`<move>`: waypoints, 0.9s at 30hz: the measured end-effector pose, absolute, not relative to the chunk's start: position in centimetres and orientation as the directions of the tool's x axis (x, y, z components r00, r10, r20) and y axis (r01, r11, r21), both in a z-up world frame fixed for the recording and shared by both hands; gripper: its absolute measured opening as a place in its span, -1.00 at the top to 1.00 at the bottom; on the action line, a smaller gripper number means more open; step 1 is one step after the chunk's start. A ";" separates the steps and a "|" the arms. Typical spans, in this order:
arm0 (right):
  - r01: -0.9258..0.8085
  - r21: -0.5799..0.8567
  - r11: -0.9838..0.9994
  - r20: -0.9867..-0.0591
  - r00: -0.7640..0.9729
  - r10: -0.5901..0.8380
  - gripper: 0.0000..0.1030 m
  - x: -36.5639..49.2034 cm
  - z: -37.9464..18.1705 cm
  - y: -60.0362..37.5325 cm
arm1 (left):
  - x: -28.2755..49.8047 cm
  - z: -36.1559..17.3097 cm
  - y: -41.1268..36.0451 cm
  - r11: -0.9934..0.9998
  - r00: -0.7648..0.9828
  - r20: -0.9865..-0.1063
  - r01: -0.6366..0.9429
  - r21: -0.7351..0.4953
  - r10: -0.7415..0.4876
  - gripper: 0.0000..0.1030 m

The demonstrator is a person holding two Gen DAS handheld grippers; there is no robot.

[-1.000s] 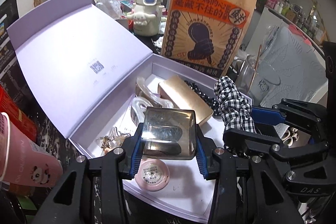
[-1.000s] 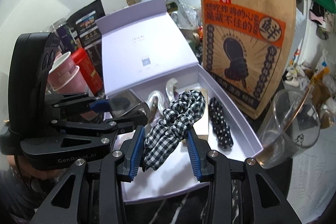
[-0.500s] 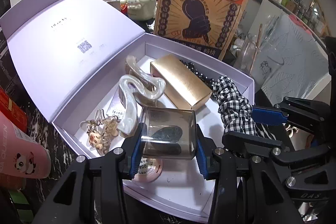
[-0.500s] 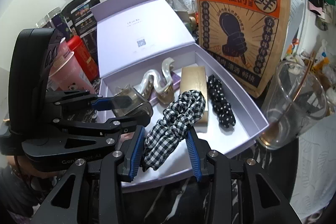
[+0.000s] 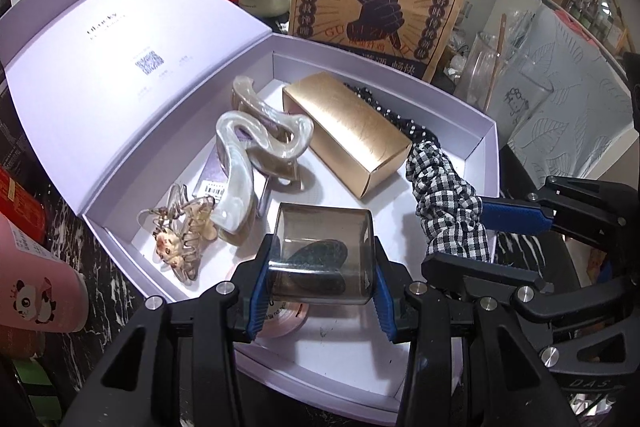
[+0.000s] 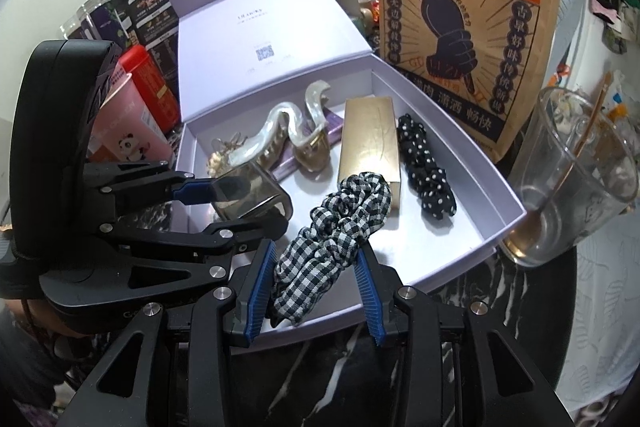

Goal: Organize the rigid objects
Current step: 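Lower the grey case into the box with the left tool while the right tool lowers the scrunchie, then open both tools releasing the grey case and checkered scrunchie in the box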

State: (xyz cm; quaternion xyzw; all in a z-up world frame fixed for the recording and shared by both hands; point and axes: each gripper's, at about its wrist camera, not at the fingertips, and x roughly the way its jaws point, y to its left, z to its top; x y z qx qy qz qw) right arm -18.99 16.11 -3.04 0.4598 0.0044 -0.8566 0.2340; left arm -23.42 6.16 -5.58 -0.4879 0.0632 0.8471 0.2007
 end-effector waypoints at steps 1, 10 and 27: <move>0.405 0.207 -0.891 -0.790 -0.468 -0.396 0.22 -19.0 -3.1 16.2 | -23.4 -5.8 6.2 -0.911 -0.440 -0.855 -0.403 -0.086 0.275 0.17; 0.397 0.183 -0.899 -0.794 -0.480 -0.373 0.18 -19.1 -3.3 16.1 | -23.4 -5.4 6.4 -0.914 -0.447 -0.856 -0.401 -0.068 0.260 0.17; 0.359 0.160 -0.920 -0.780 -0.526 -0.341 -0.16 -18.5 -2.1 17.0 | -23.1 -5.0 6.1 -0.926 -0.467 -0.857 -0.376 -0.032 0.219 0.08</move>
